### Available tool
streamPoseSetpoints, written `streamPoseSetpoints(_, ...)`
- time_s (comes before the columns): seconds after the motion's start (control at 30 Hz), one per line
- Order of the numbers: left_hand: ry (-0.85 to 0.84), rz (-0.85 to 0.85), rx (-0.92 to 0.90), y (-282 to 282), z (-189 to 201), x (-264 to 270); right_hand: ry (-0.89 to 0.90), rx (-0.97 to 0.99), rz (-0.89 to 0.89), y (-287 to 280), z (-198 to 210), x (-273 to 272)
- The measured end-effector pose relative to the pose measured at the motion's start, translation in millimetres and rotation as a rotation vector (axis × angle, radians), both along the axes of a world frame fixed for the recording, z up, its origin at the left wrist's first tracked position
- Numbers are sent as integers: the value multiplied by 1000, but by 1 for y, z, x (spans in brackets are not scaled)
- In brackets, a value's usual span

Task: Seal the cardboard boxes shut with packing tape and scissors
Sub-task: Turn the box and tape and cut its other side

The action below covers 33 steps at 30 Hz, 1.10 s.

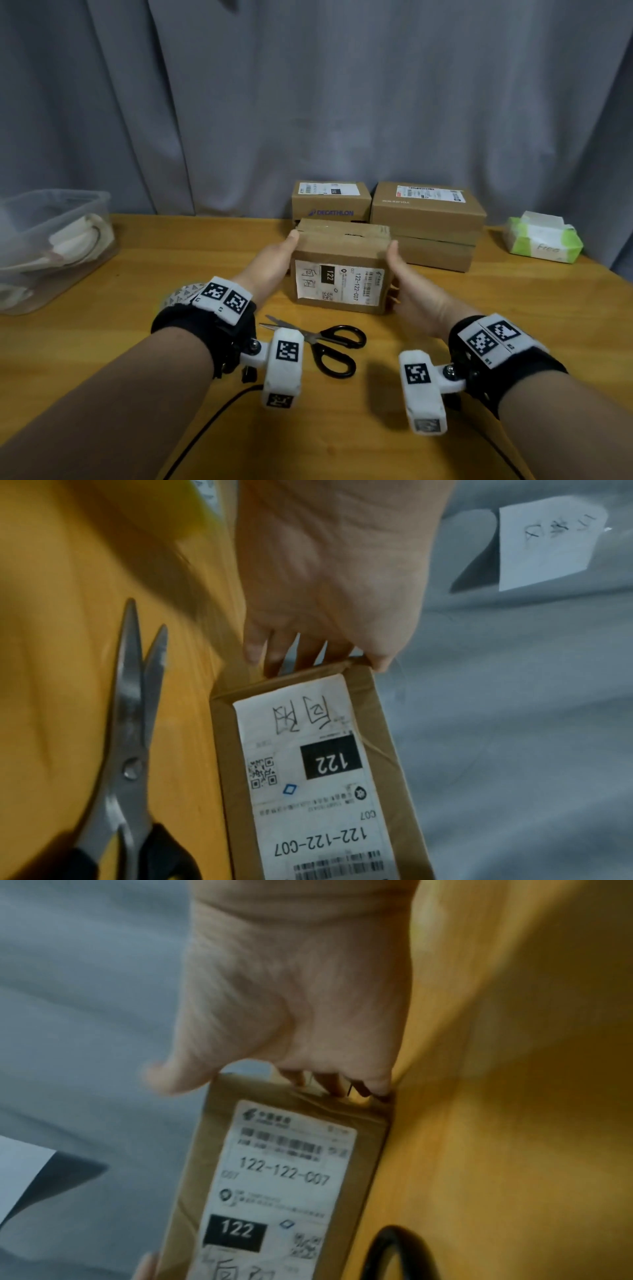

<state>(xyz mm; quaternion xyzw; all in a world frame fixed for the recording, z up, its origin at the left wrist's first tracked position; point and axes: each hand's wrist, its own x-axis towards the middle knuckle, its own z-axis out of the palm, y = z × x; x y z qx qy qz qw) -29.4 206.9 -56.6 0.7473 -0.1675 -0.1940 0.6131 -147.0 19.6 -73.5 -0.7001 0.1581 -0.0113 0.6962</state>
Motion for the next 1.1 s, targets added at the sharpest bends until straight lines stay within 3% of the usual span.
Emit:
streamPoseSetpoints(0.1, 114, -9, -107, 2, -10, 0, -134, -47, 36, 3, 2, -5)
streamPoseSetpoints(0.23, 132, 35, -185, -11, -14, -3, -433, -13, -251, 2, 31, 8)
streamPoseSetpoints(0.3, -29, -25, 35, -20, -13, -8, -475, -298, -284, 2, 41, 14)
streamPoseSetpoints(0.37, -264, 69, 253, -27, -12, -4, -460, -553, -219, 7, 46, 16)
streamPoseSetpoints(0.4, -336, 144, 261, -27, -10, -2, -459, -639, -174, 9, 48, 16)
streamPoseSetpoints(0.47, -347, 317, 80, -19, -3, 1, -449, -755, -97, 13, 51, 15)
streamPoseSetpoints(0.53, -318, 384, -116, -10, 2, 1, -406, -804, -45, 13, 49, 14)
streamPoseSetpoints(0.6, -313, 235, -117, -2, 9, -6, -370, -784, 0, 16, 43, 12)
streamPoseSetpoints(0.67, -302, 97, -1, 4, 14, -8, -369, -715, 15, 18, 37, 13)
streamPoseSetpoints(0.9, -431, 68, 249, 18, 36, -2, -451, -595, -33, 32, 38, 29)
streamPoseSetpoints(1.0, -441, -7, 391, 22, 44, 0, -457, -672, -32, 35, 38, 35)
streamPoseSetpoints(1.1, -376, -58, 416, 27, 44, 4, -494, -772, -32, 37, 40, 37)
